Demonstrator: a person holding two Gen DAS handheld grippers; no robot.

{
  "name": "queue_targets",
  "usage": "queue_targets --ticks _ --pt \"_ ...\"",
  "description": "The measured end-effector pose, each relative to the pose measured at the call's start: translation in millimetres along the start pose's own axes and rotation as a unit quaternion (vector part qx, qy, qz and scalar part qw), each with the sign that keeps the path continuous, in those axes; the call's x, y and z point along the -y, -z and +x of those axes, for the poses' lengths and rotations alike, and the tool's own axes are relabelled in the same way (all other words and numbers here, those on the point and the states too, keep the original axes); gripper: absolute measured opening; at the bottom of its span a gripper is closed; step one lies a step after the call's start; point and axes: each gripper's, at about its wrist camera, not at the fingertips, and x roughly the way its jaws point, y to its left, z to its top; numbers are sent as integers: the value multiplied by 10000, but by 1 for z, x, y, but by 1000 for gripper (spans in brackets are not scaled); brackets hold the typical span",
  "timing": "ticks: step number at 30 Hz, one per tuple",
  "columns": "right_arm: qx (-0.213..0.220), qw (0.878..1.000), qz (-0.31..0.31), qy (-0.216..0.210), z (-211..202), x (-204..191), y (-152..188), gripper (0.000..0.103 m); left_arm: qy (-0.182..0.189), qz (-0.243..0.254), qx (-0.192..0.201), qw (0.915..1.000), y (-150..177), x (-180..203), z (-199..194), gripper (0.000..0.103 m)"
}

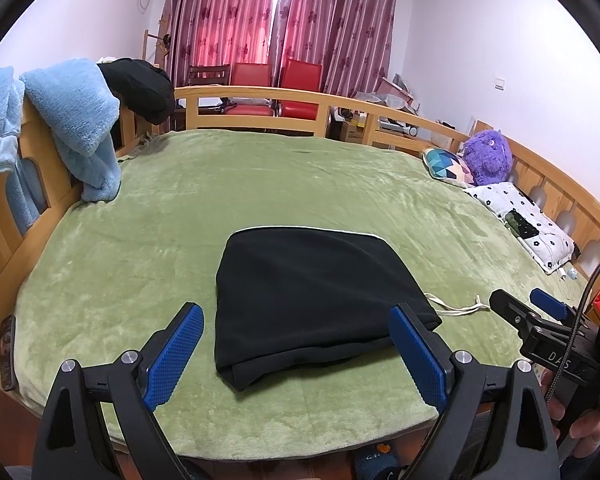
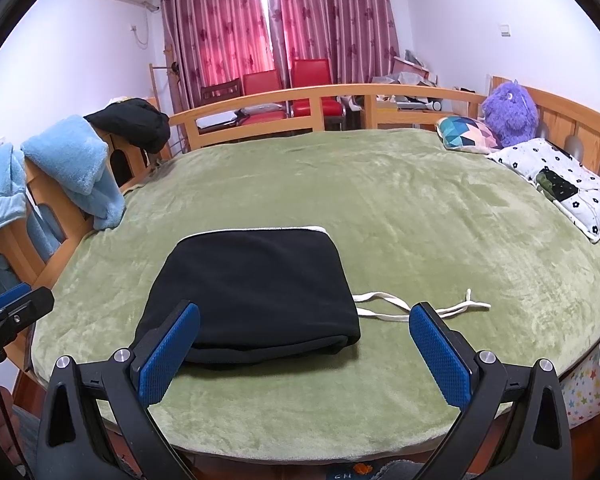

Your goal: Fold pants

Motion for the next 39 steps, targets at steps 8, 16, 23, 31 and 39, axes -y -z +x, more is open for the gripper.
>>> queue_targets --ticks 8,16,23,31,39 --pt "41 10000 -30 -19 1 -1 0 103 -14 -20 14 10000 0 2 -2 94" --pt "40 10000 -10 -7 0 3 1 103 -12 -35 15 10000 1 3 -2 94" --pt "40 10000 -26 3 1 4 2 103 -22 -59 27 10000 1 5 -3 94" --pt "35 10000 -35 12 2 5 2 103 -14 -93 35 9999 1 10 -5 94" --pt "50 10000 -52 21 3 5 2 103 14 -180 60 9998 1 19 -10 94"
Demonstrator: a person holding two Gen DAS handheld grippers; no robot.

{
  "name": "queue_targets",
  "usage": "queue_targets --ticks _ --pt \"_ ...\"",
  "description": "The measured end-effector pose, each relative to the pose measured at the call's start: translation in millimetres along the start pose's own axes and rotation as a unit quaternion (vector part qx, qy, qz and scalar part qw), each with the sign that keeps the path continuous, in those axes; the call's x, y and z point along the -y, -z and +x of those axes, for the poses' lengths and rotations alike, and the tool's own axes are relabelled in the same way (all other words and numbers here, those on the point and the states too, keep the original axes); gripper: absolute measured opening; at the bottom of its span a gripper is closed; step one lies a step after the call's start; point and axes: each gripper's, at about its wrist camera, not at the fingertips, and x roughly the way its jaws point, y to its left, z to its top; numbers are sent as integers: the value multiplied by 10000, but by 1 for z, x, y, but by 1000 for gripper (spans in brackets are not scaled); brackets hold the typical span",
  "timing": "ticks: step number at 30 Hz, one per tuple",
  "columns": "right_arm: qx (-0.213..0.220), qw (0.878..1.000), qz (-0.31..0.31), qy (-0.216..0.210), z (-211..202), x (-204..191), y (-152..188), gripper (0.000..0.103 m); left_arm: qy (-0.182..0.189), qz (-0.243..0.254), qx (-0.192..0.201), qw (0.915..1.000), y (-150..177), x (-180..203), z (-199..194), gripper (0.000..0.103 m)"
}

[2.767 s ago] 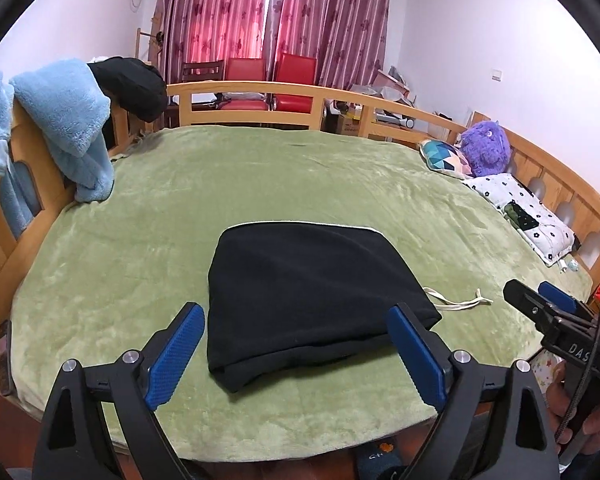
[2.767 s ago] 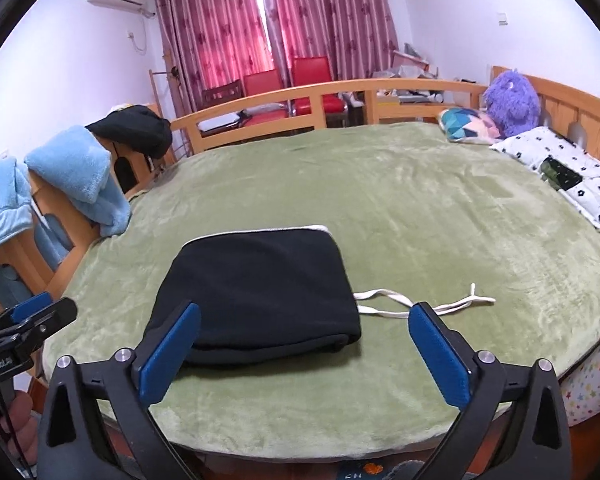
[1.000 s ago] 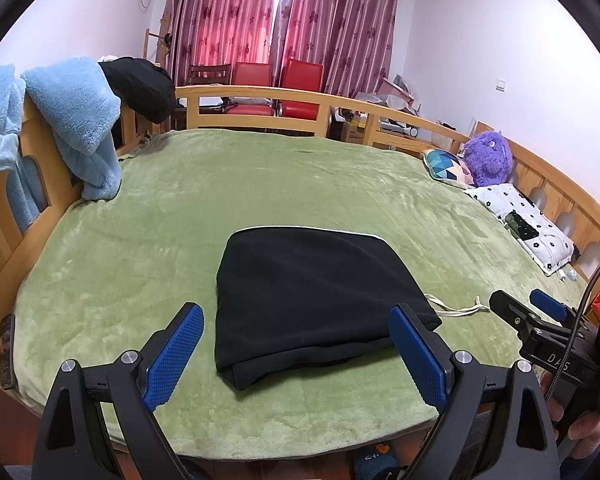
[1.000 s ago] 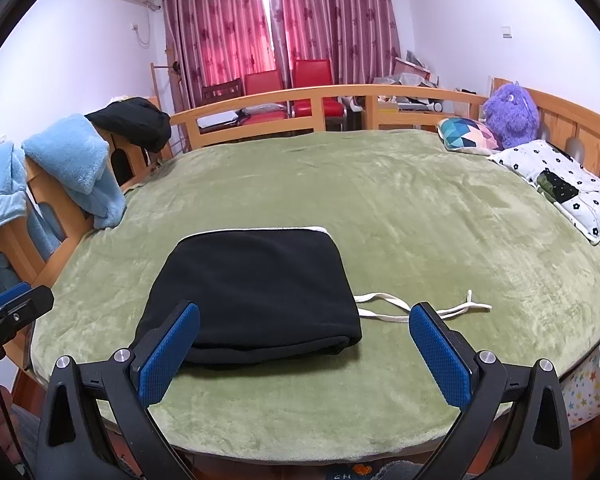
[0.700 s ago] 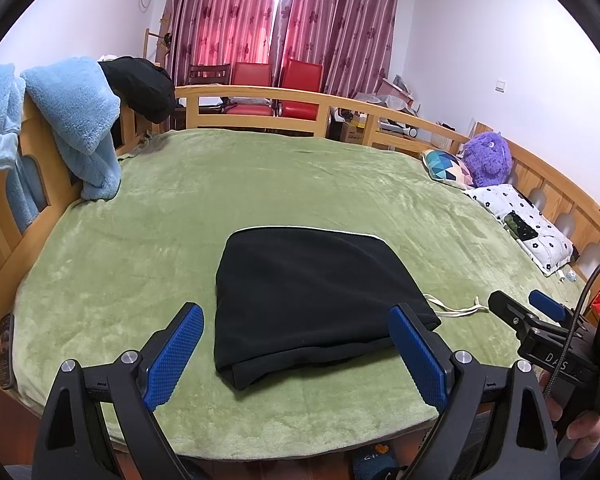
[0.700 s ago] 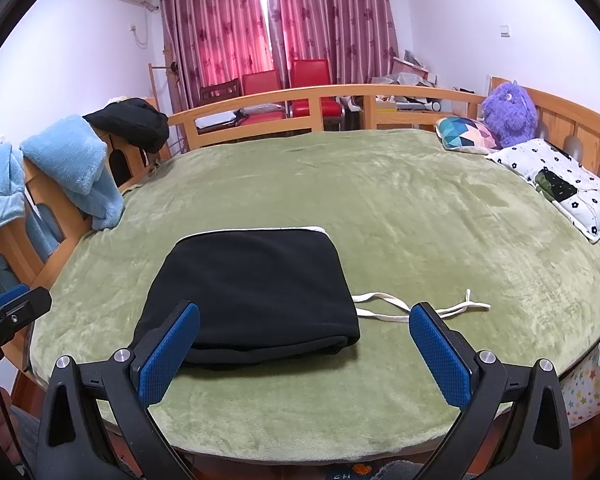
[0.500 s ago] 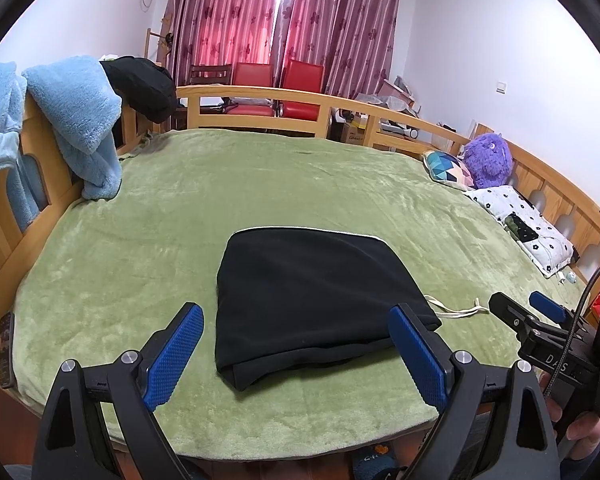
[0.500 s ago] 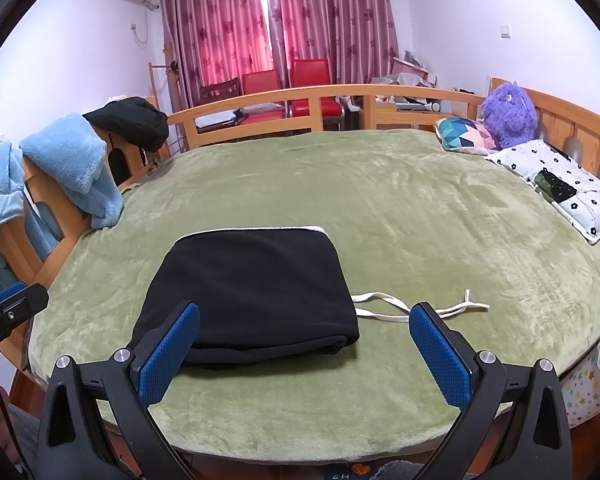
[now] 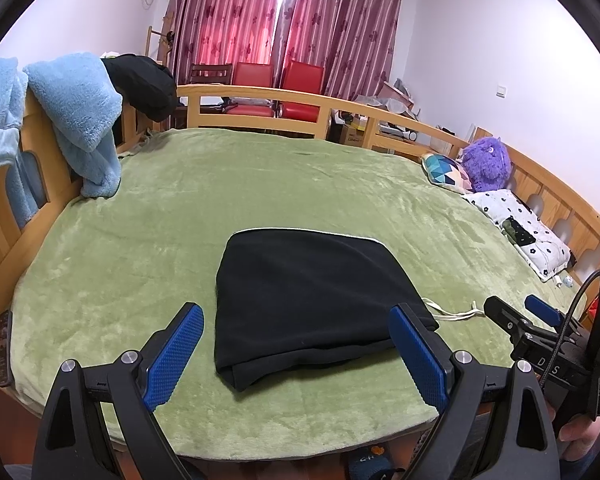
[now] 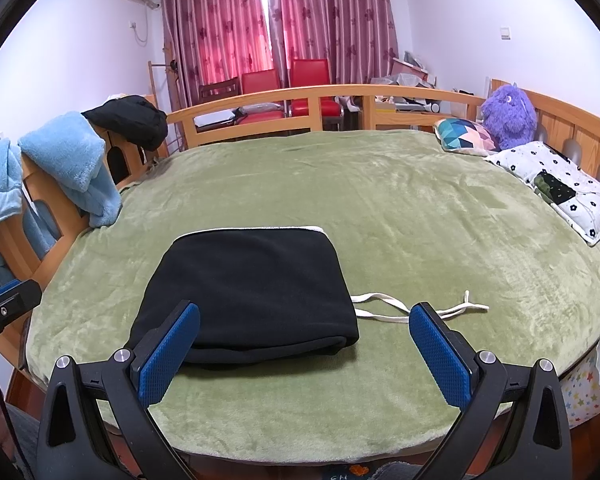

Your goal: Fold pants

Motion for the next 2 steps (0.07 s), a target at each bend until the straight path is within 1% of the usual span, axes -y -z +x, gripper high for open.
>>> queue_targets --ticks 2 --pt "-15 10000 7 -35 1 1 0 103 -9 -12 31 10000 1 1 -1 94"
